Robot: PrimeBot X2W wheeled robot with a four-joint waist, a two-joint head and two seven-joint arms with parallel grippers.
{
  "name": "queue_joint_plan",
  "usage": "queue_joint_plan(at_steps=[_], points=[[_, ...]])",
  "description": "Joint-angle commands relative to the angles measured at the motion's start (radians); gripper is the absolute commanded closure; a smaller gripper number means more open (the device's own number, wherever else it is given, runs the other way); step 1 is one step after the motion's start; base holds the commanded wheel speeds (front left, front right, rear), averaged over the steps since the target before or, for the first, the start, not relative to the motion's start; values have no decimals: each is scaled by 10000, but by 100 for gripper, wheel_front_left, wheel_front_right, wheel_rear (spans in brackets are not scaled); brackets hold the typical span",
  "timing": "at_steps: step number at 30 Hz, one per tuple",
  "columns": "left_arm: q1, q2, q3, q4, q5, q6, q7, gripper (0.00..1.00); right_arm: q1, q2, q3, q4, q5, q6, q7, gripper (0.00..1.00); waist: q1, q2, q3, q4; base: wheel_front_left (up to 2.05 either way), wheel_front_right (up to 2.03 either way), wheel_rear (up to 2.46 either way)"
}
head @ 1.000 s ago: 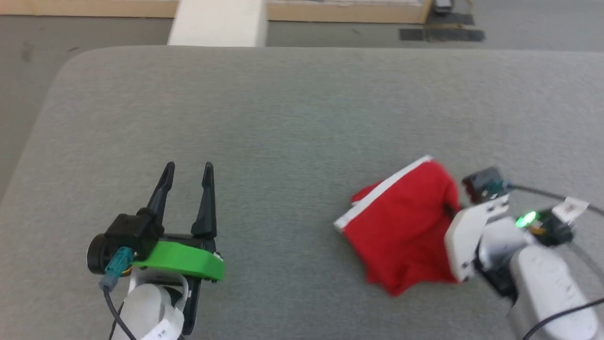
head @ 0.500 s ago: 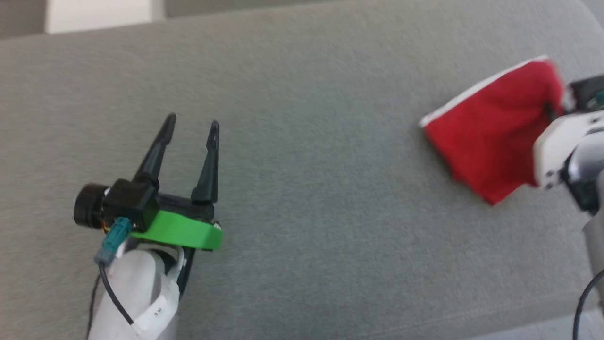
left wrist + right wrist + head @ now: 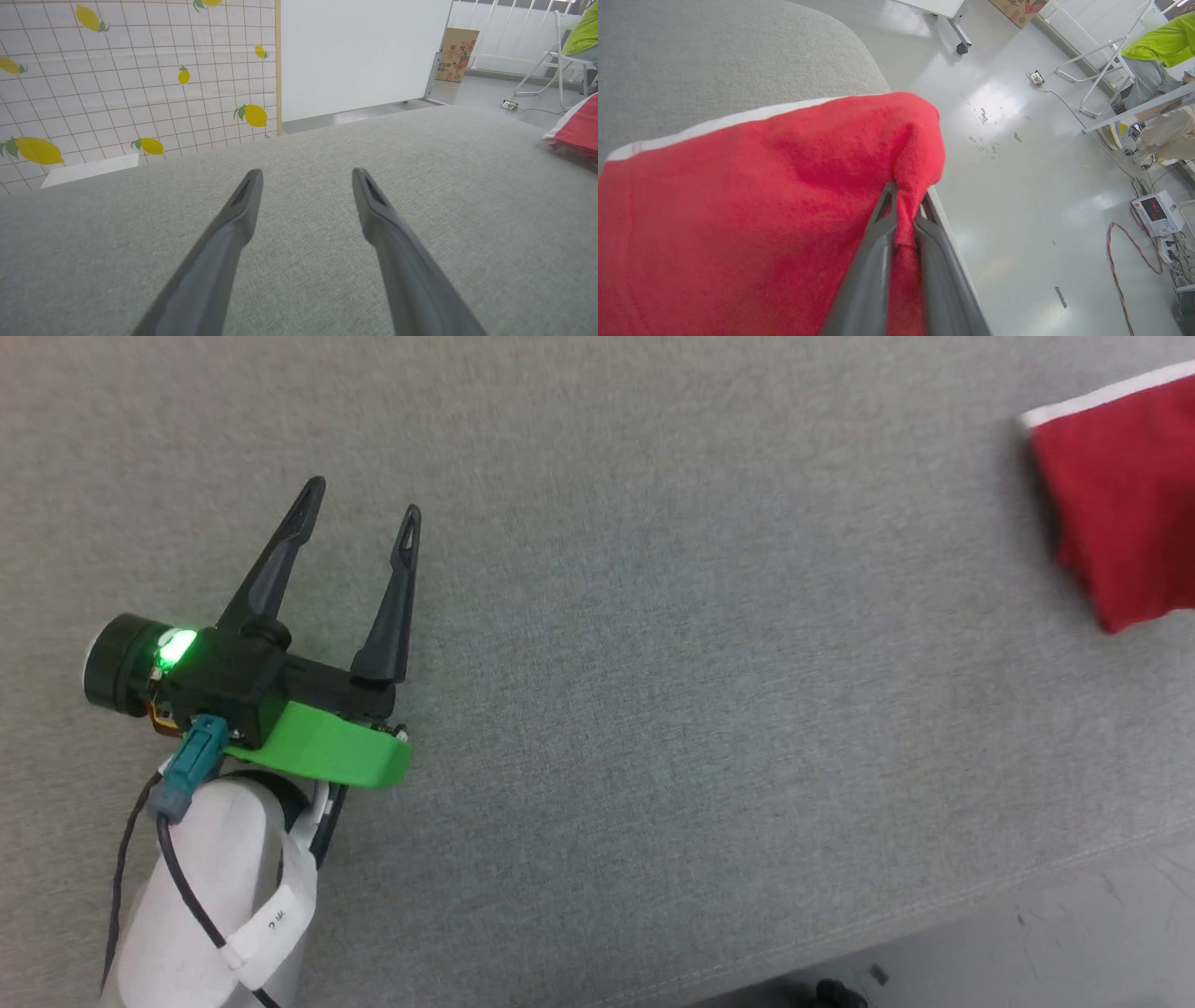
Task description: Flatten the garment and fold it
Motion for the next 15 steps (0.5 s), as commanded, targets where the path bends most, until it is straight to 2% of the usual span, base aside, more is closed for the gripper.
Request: queue_joint_plan(at_steps=[1,4,5,6,7,11,15], points=[[-160,83,3,-82,80,-64,21,0,-181,-47,-305,113,-185,-19,-145,100,-1,-1,514,37,0,0,0],[-95,117,-1,-130,46,-32,41,0,-273,-44,-1039,388,-472,-19,-267,100,-1,-1,506,212,0,0,0],[-78,116,2,-125,34,-15,29,0,-287,-52,-1207,444,-556,-19,-333,80,-1,-1,479,266,0,0,0],[-55,103,16,-109,8,14,3,0,-303,-59,-1381,488,-631,-19,-512,53,-1,-1,428,324,0,0,0],[-39,83,22,-84,-11,39,-29,0,-306,-88,-1523,548,-697,-19,-622,0,-1,-1,367,379,0,0,0],[28,-123,-16,179,-154,124,-256,0,-262,-363,-1822,865,-959,-19,-1119,0,-1,-1,-105,701,0,0,0],[149,-473,-61,632,-374,200,-517,0,-163,-788,-1788,1198,-748,-19,-1811,0,-1,-1,-860,1146,0,0,0]])
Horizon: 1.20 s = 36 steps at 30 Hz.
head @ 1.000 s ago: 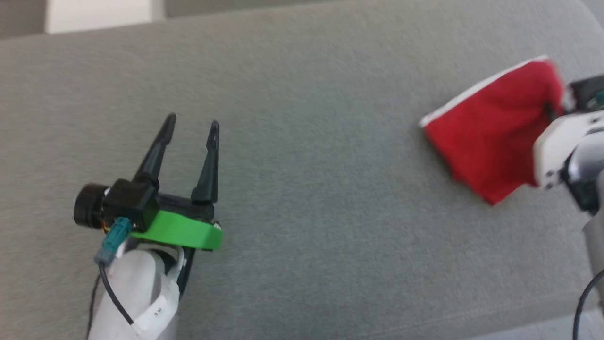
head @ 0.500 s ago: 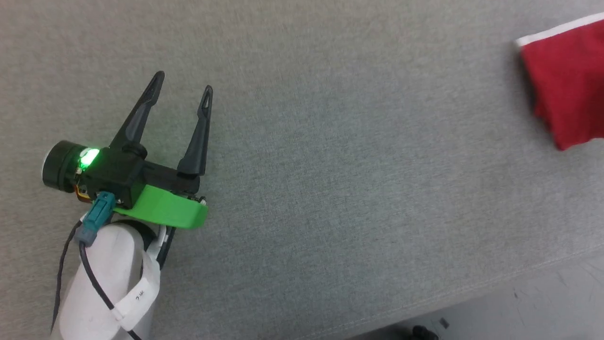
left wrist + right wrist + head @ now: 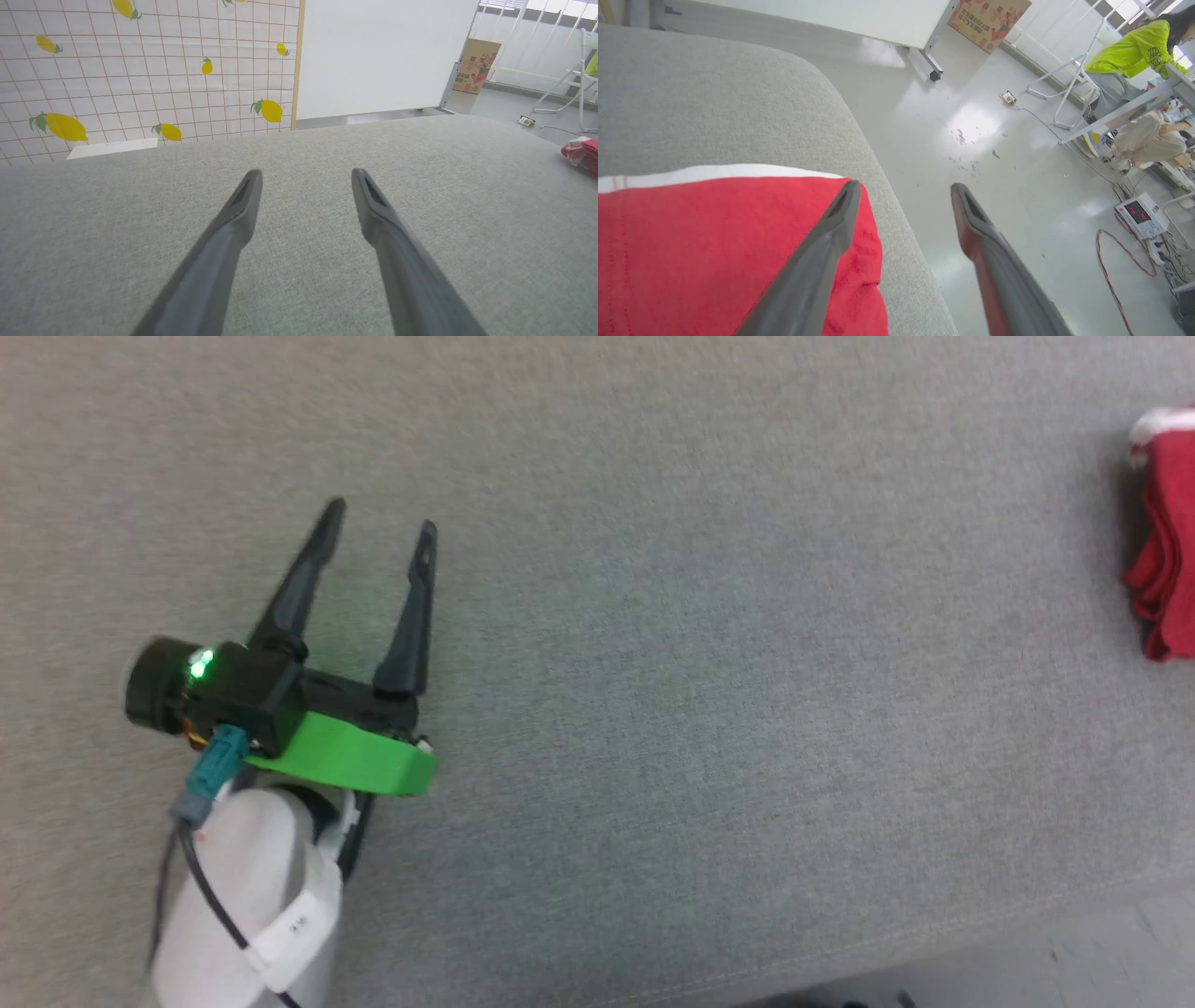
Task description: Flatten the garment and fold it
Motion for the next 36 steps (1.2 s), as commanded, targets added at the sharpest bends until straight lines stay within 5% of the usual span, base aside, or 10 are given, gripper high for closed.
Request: queue_joint_plan(at_steps=[1,9,16,25,36], points=[[148,-144,18,190,-124,96,-124,0,35,-128,147,105,190,-19,-322,0,-2,-1,-965,681,0,0,0],[798,-824,363,955,-656,204,-272,0,1047,24,2315,-270,2081,-19,-1701,0,-2,-1,-2806,1665,0,0,0],[1420,-1154,632,1215,-784,132,-277,0,3258,1082,4280,-3001,3932,-19,-1938,0,-2,-1,-3906,2402,0,0,0],[1910,-1371,889,1747,-716,127,-278,0,6441,2913,4556,-6979,3998,-19,-1520,0,-2,-1,-4522,3061,0,0,0],[2550,-1488,1027,2194,-502,97,-279,0,8587,3661,4663,-8025,3686,-19,-1694,0,-2,-1,-5088,3220,0,0,0]])
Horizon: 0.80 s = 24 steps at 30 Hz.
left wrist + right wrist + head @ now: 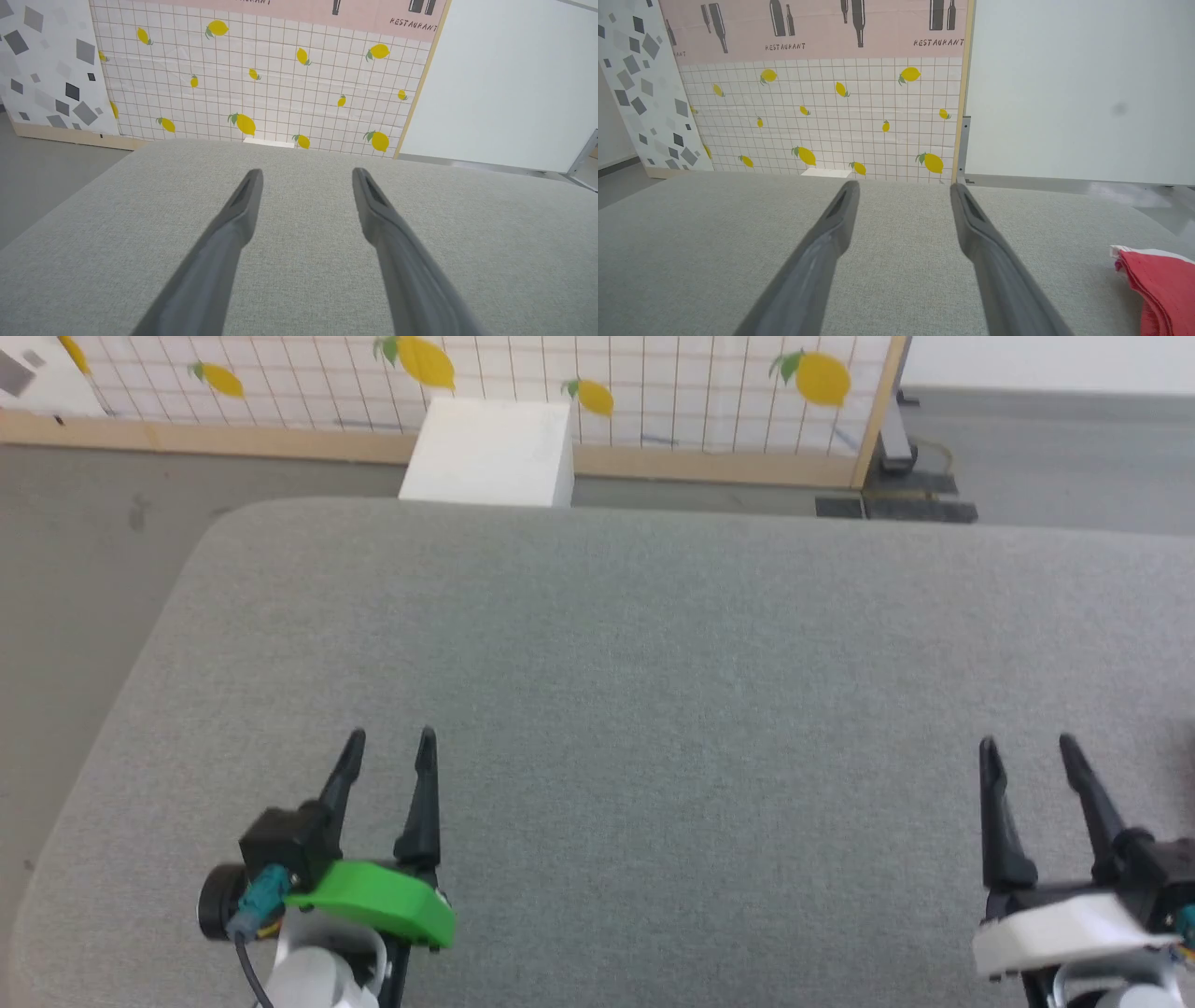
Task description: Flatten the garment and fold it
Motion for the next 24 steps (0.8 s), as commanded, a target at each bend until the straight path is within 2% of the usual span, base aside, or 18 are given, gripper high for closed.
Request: queue_joint_plan(at_steps=[1,9,24], points=[[230,-52,21,64,98,-52,-45,0,190,22,52,-64,-51,-17,-72,0,1,0,-244,83,0,0,0],[842,-90,-7,184,231,-73,-45,0,723,33,216,70,615,-17,-38,0,1,0,-604,2,0,0,0],[1050,-122,78,-1,199,-16,-45,0,801,35,262,377,672,-17,-14,0,1,0,-714,65,0,0,0]])
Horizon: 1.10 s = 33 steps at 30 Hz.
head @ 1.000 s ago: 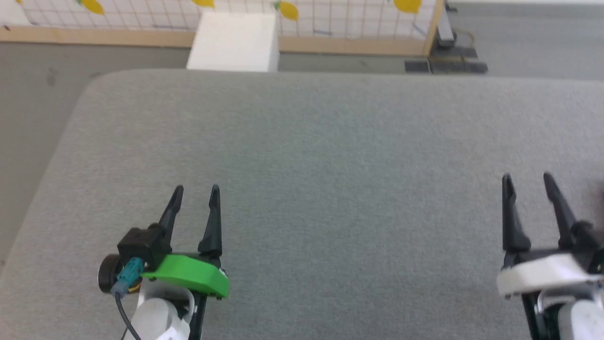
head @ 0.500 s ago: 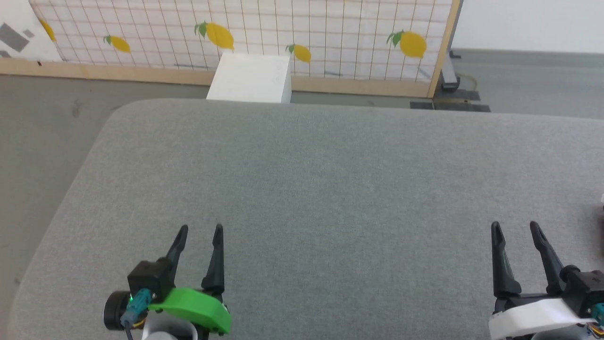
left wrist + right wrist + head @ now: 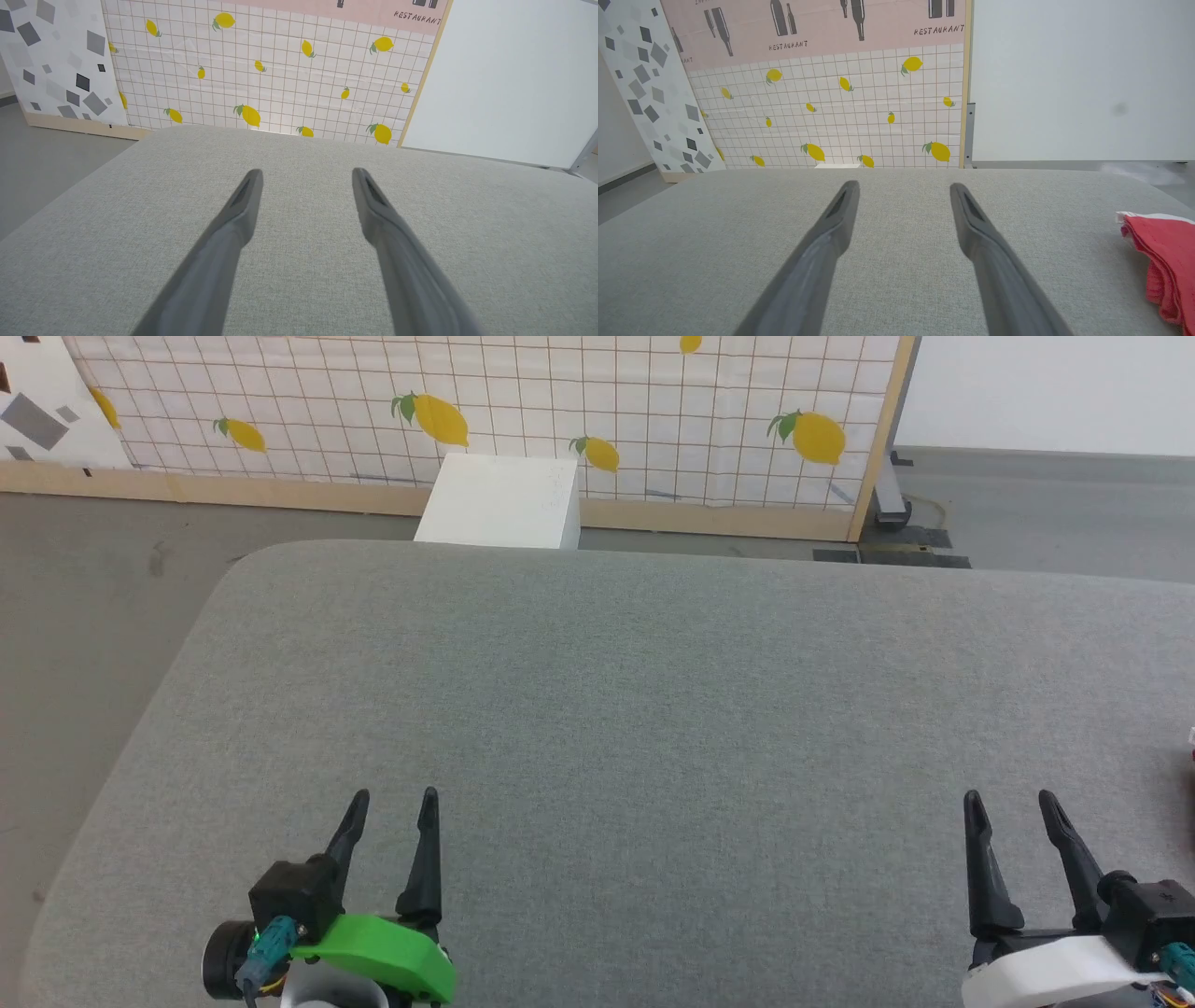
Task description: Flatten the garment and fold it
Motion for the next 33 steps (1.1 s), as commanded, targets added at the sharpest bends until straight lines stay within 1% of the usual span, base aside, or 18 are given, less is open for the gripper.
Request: queue_joint_plan(at_steps=[1,2,12,33], points=[[123,-52,30,-57,67,-8,-45,0,76,21,19,48,62,-17,-34,0,1,0,-1,-1,0,0,0],[1,0,0,-14,1,0,1,100,0,0,12,23,22,0,1,100,1,0,-1,0,0,0,0],[-1,2,-36,-7,-1,8,22,100,-6,-2,16,17,13,0,16,100,1,0,3,-4,0,0,0],[41,-9,99,-395,372,186,493,100,-194,3,215,-97,-215,-3,419,100,1,0,90,-84,0,0,0]])
